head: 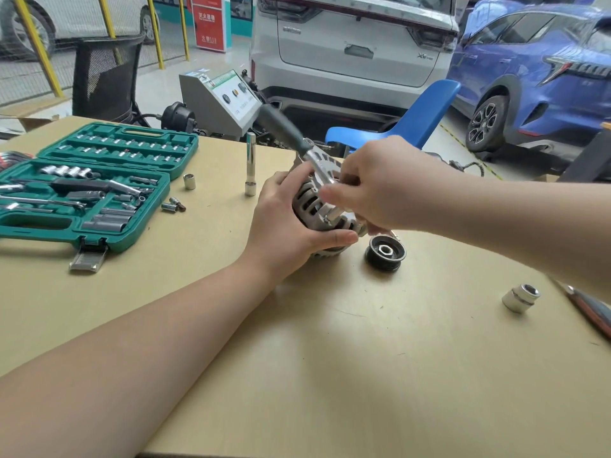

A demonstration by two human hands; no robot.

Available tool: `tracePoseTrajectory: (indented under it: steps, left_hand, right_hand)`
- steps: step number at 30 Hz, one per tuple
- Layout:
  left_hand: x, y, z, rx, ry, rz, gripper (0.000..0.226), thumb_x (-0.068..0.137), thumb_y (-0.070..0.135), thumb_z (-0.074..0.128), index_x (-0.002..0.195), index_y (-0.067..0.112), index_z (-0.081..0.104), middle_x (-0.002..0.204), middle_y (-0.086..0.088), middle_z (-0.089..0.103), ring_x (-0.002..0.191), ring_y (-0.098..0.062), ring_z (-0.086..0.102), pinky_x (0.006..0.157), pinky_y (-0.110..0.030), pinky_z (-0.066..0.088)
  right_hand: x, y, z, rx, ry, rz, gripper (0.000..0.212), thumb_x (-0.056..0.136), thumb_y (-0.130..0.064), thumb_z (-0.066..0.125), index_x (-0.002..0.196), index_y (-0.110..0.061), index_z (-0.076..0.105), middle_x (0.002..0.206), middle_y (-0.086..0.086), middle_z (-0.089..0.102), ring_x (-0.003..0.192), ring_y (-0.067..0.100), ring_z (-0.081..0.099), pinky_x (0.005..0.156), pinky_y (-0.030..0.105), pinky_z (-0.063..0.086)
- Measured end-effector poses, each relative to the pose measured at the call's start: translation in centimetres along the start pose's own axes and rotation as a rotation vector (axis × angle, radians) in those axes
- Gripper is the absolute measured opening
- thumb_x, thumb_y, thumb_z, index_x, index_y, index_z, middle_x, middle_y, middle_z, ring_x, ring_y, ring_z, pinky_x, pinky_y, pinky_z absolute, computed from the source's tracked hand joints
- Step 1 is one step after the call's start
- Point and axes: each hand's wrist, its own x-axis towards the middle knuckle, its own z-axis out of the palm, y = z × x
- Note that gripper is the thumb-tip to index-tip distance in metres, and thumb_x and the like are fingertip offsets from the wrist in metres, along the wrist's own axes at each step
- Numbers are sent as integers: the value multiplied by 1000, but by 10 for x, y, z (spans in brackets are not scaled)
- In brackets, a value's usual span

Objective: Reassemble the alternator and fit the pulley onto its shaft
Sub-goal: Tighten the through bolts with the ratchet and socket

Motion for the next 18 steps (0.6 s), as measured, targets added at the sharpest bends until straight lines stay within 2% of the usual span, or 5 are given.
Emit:
tracePoseTrajectory:
  steps: [3,5,9,15,18]
  left_hand:
    - [0,0,0,-7,-5,-19,108,46,64,102,138,70,46,128,38,44,124,16,48,96,4,36]
    - [0,2,-1,4,-17,-27,107,49,65,101,141,68,45,132,33,44,128,10,48,101,-2,38]
    - [0,3,-7,-11,-56,-33,91,61,68,93,137,73,44,141,18,46,135,-1,48,116,-27,44]
    - [-1,4,-9,-56,-31,-18,75,70,57,94,135,61,57,137,23,53,129,10,51,101,-6,42]
    - [0,3,-8,-74,-37,-36,85,74,43,96,149,47,56,142,12,52,131,8,51,110,-14,45]
  right_hand:
    - [5,4,3,310,-90,253,47,94,-46,61,79,-4,73,57,8,72,38,20,62,43,24,49]
    - [6,9,4,360,-75,246,46,92,-49,66,77,-6,73,57,7,72,38,19,59,43,24,47]
    - [3,12,4,184,1,64,42,89,-60,69,73,-21,69,59,-2,71,43,10,61,49,28,52]
    - [-6,19,0,-21,47,-254,27,90,-55,61,93,-29,69,66,-9,61,61,3,56,55,31,40]
    - [-10,27,-8,-139,5,-459,32,89,-50,57,109,-27,68,90,-7,67,76,17,57,68,38,50]
